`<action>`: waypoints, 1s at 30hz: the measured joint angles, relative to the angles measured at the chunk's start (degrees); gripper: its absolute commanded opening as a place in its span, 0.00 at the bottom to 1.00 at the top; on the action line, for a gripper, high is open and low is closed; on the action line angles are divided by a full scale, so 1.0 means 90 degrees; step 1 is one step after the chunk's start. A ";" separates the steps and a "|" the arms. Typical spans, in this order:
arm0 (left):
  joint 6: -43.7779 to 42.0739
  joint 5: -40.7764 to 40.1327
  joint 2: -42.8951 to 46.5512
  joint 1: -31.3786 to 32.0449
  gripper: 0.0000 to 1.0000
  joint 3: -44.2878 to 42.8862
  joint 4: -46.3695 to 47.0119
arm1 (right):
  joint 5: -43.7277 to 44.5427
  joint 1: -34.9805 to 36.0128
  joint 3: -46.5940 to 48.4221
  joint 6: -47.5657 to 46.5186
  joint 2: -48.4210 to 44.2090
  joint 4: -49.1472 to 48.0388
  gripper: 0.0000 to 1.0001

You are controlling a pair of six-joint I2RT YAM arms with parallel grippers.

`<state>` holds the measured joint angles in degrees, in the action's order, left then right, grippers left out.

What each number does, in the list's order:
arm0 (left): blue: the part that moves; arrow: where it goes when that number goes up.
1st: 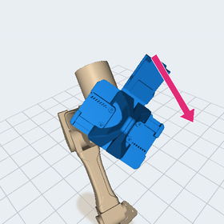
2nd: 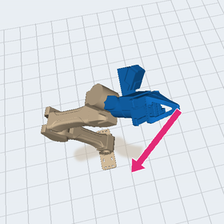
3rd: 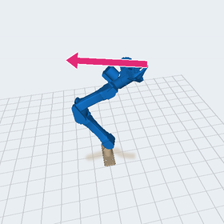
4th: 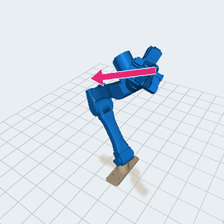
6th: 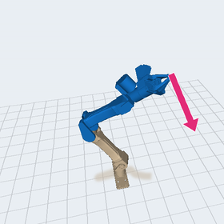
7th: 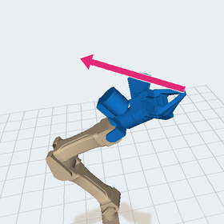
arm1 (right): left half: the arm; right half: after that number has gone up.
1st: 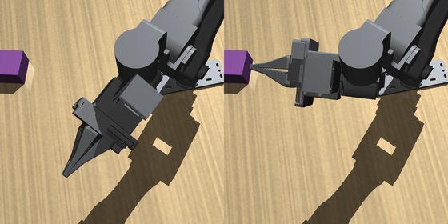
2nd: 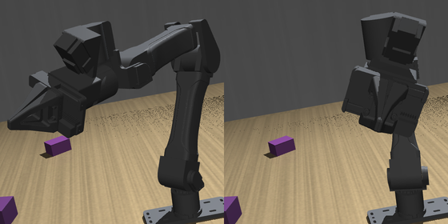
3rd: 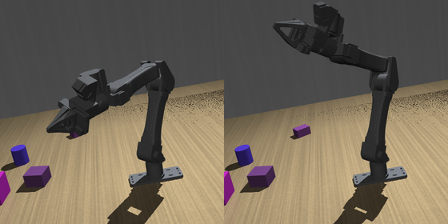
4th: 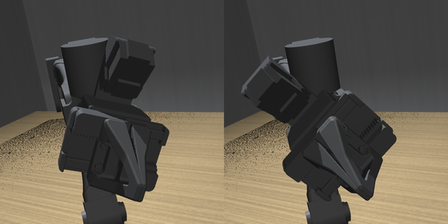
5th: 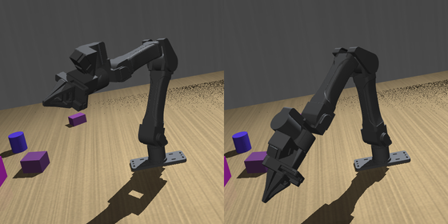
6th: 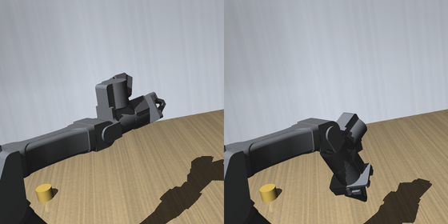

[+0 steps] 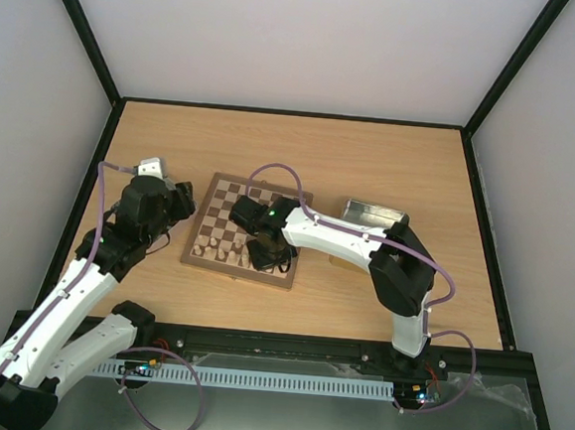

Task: Set up the chess pieces on the board
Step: Place the chess piece on the chessboard.

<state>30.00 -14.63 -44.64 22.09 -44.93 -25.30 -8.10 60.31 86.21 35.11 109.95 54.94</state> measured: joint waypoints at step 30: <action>-0.0002 0.0107 -0.0270 -0.0058 0.65 0.0143 0.0005 | 0.0255 0.0005 -0.0206 0.0002 0.0007 -0.0367 0.26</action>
<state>29.98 -13.67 -47.07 21.56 -43.64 -25.26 -5.80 60.36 84.36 35.14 110.02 51.64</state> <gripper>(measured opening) 0.650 0.264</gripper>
